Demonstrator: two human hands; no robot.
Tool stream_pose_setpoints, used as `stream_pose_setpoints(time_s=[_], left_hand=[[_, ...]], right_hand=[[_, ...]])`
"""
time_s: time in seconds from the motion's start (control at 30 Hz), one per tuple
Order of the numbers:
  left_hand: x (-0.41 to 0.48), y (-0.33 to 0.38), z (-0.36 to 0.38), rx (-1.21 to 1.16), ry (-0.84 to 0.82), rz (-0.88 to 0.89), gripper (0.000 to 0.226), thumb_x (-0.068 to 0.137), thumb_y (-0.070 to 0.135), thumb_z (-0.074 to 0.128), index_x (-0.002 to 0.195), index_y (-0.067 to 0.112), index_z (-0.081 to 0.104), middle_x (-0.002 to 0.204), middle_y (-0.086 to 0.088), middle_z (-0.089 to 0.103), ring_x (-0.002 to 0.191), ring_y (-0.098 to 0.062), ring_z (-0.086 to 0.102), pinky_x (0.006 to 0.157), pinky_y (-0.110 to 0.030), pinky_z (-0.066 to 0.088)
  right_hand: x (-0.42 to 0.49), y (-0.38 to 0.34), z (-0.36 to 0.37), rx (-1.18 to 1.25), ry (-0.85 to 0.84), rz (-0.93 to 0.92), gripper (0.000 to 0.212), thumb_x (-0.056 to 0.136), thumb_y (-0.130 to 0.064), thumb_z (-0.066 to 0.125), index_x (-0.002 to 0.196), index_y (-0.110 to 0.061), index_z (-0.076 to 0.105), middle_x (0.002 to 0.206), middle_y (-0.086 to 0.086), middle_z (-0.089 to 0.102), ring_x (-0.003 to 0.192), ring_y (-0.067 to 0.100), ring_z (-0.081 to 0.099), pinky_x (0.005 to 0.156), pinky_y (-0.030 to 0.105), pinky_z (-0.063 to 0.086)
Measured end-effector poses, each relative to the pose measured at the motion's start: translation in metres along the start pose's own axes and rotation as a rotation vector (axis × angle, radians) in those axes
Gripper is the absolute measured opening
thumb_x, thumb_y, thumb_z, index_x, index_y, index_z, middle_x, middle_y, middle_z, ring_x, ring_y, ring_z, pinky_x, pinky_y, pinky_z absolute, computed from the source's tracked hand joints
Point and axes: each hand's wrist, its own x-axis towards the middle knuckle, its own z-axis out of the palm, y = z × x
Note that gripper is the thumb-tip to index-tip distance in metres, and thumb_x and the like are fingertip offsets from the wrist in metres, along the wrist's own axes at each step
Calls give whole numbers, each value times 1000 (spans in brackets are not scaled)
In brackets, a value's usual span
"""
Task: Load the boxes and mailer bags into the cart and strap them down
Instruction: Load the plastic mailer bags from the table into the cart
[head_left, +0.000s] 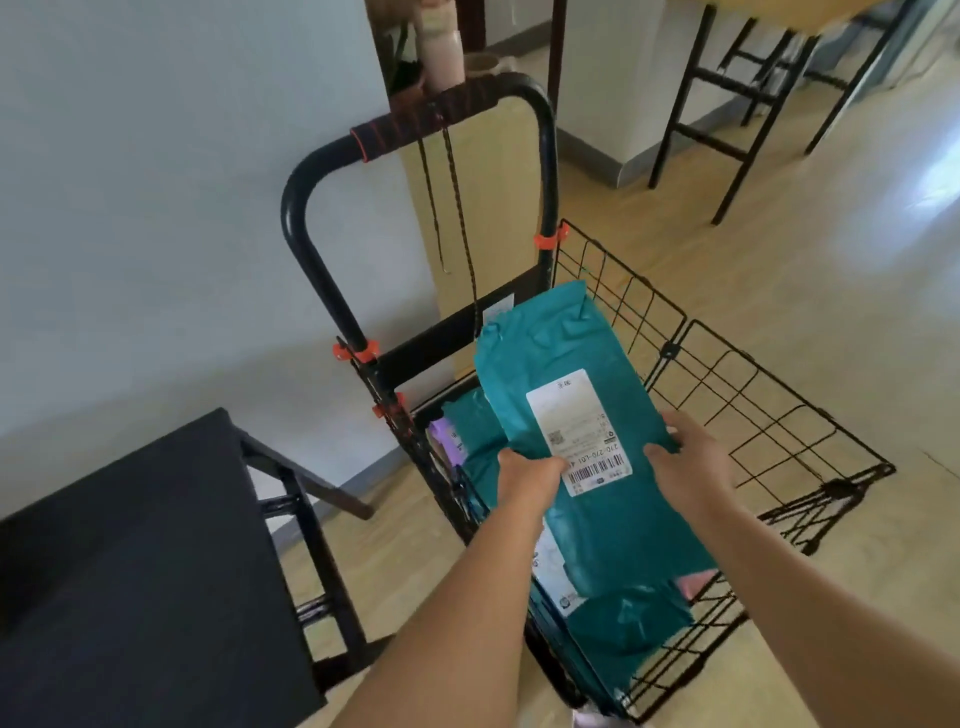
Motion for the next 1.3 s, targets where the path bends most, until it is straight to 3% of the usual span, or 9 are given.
stream_pose_setpoints(time_s=[0.1,0.2,0.33,0.43,0.57,0.77,1.0,1.17,1.3], left_hand=[[12,-16,10,57,87,-123,67,83,16,67,138,4,31,95,-4,55,71,-15,57,55,-27,49],[21,-40,20,76,170,-216,72,84,12,63,144,2,25,117,-12,56,100,-28,60,87,-39,54],[28,-63,34,122,212,-343,92,86,8,60,153,3,-3,147,-19,37,128,-34,46,105,-42,43],[28,-70,39,168,237,-441,98,89,8,56,151,9,-19,145,-20,39,121,-30,53,102,-41,46],[35,-74,40,189,233,-486,103,89,5,55,148,14,-29,138,-18,46,101,-22,61,78,-29,53],[49,-79,48,291,132,-539,105,88,8,54,146,19,-33,146,-19,34,116,-25,57,98,-35,50],[42,-78,53,325,13,-545,99,89,9,52,150,24,-25,152,-20,26,122,-26,53,102,-37,47],[30,-68,43,446,23,-460,78,90,13,53,152,7,6,141,-18,42,121,-30,51,100,-37,47],[12,-54,39,588,24,-315,43,90,12,52,132,4,46,128,-15,55,112,-29,57,88,-33,50]], right_hand=[[23,15,8,-122,-154,-28,40,91,-9,52,126,-27,58,89,0,67,63,22,62,51,28,50],[36,36,23,-217,-277,-6,32,93,-10,52,122,-19,61,70,1,60,47,15,49,34,18,31],[46,63,44,-290,-429,17,26,94,-10,52,118,-15,61,82,6,65,58,19,55,47,28,40],[51,75,55,-332,-481,20,20,93,-9,51,110,-13,62,79,6,64,56,18,55,47,27,40],[55,81,68,-382,-547,21,18,94,-9,49,108,-13,59,81,8,64,60,21,57,47,25,37],[52,85,81,-536,-688,49,9,96,-19,55,98,-11,52,74,2,55,56,14,50,43,23,31],[52,85,85,-479,-679,-5,57,96,-21,56,149,-11,36,126,11,59,64,13,59,49,26,46],[56,77,77,-508,-658,-60,49,96,-23,54,143,-15,46,135,8,58,66,8,57,52,23,43],[53,66,70,-520,-649,-131,41,96,-23,54,136,-16,54,134,4,60,67,6,56,51,22,41]])
